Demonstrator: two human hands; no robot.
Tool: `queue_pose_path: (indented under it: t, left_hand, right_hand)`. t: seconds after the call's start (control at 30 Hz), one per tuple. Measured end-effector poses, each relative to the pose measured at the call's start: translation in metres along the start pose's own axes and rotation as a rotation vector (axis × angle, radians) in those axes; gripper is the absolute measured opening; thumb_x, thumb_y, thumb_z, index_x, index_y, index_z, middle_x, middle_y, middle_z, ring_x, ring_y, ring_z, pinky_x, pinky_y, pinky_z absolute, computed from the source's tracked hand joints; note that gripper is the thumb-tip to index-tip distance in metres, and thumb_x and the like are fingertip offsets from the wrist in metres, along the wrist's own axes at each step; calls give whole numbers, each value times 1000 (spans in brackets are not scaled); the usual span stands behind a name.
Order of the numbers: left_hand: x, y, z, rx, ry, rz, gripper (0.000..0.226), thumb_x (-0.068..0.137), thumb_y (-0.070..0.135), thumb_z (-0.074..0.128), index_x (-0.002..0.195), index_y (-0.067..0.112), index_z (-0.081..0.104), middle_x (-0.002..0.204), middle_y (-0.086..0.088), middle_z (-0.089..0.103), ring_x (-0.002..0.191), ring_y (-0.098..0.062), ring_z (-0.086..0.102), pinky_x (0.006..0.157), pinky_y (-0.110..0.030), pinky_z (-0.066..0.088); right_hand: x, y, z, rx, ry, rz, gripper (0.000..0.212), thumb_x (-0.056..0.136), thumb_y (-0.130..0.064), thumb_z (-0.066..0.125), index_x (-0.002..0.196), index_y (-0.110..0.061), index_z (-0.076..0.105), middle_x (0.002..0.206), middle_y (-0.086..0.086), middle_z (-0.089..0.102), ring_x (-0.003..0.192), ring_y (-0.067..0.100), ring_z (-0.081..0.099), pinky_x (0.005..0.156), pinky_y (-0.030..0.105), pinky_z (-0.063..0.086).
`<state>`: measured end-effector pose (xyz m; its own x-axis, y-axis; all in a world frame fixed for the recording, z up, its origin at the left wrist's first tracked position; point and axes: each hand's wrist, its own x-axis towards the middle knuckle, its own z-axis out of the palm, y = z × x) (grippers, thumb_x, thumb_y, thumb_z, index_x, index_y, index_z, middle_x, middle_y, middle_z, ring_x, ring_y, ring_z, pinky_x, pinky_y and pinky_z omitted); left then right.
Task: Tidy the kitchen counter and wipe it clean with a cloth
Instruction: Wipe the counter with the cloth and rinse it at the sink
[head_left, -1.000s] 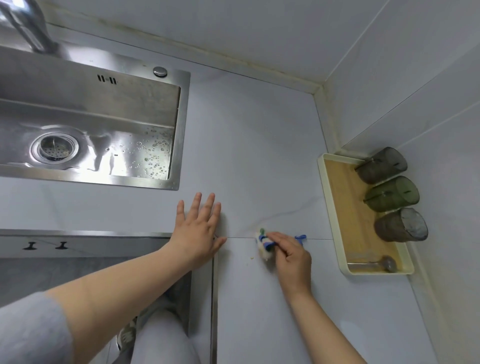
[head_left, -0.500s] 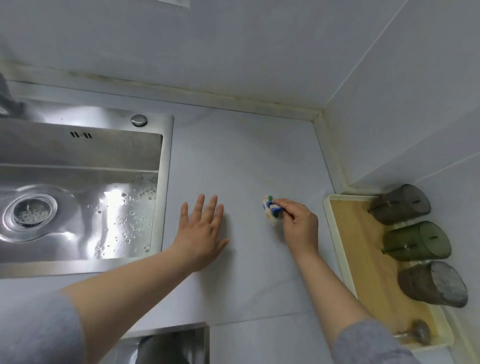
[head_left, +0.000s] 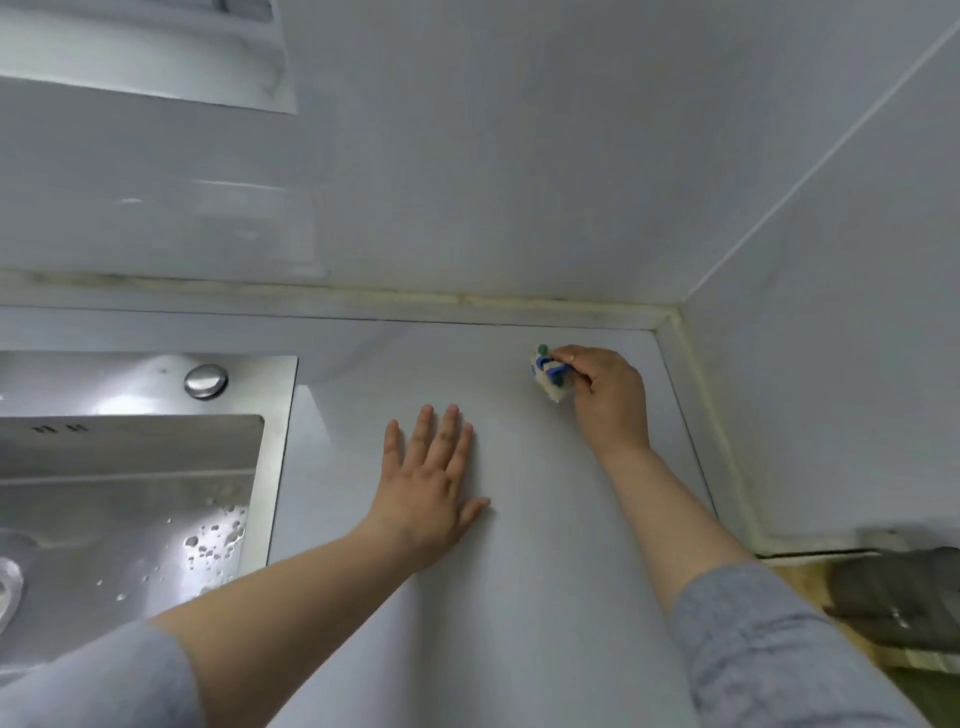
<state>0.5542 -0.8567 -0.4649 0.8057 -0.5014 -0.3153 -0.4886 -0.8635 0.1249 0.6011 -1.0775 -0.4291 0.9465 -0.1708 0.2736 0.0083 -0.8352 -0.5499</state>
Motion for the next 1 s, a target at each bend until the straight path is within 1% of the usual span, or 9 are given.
queue_pose_path:
  t: [0.1, 0.13, 0.27, 0.43, 0.63, 0.7, 0.8, 0.9, 1.0]
  left_hand:
    - [10, -8, 10, -38, 55, 28, 89, 88, 70, 2, 148, 11, 31, 157, -12, 24, 144, -37, 18, 107, -64, 11]
    - [10, -9, 16, -51, 81, 38, 85, 91, 68, 6, 146, 11, 36, 154, -12, 31, 142, -38, 25, 105, -65, 16]
    - [8, -10, 23, -55, 146, 66, 79, 93, 66, 13, 146, 11, 33, 155, -12, 30, 142, -39, 26, 105, -67, 17]
    - [8, -10, 23, -48, 164, 66, 82, 87, 65, 29, 145, 9, 40, 154, -14, 30, 141, -40, 28, 104, -68, 18]
    - [7, -10, 22, -64, 88, 73, 82, 90, 68, 17, 144, 10, 40, 153, -13, 33, 140, -39, 28, 104, -68, 19]
    - [8, -8, 15, -60, 60, 46, 88, 87, 70, 10, 148, 11, 32, 158, -12, 21, 144, -37, 19, 105, -68, 15]
    - [7, -6, 11, 14, 35, 16, 93, 73, 72, -13, 149, 18, -17, 152, -3, -33, 144, -33, -22, 110, -65, -8]
    - [-4, -4, -1, 60, -12, -5, 88, 81, 74, -5, 149, 19, -22, 155, -3, -32, 143, -33, -26, 110, -65, -12]
    - [-33, -3, -2, 39, 2, 20, 98, 66, 74, -20, 148, 21, -23, 154, -2, -33, 142, -32, -28, 110, -63, -13]
  right_hand:
    - [28, 9, 13, 16, -12, 39, 36, 78, 9, 55, 104, -8, 74, 105, 10, 71, 100, 25, 63, 93, 26, 45]
    - [36, 11, 17, 14, -31, 46, 36, 79, 9, 55, 104, -8, 73, 105, 10, 71, 100, 25, 63, 93, 25, 45]
    - [56, 15, 36, 5, -39, -51, 36, 74, 10, 54, 100, -5, 74, 98, 10, 73, 93, 25, 64, 87, 21, 42]
    - [43, 32, 48, 62, -52, -23, 36, 81, -2, 49, 108, -8, 72, 111, 5, 70, 105, 18, 61, 97, 25, 41]
    - [5, 23, 39, 98, -24, 22, 35, 80, 6, 53, 105, -10, 73, 111, 1, 69, 105, 19, 62, 98, 29, 43]
    - [-12, 22, 35, 104, -49, 47, 36, 80, 9, 55, 105, -10, 73, 111, 2, 69, 106, 19, 62, 99, 31, 44]
    - [-44, 19, 26, 113, -51, 82, 39, 78, 11, 57, 105, -11, 73, 112, 1, 69, 106, 17, 62, 99, 32, 46]
    - [-81, 13, 15, 106, -40, 57, 41, 77, 12, 56, 105, -12, 73, 110, -6, 67, 105, 12, 62, 98, 28, 45]
    - [-121, 4, 3, 97, -42, 56, 41, 76, 13, 57, 104, -12, 74, 108, -12, 64, 103, 5, 60, 97, 21, 44]
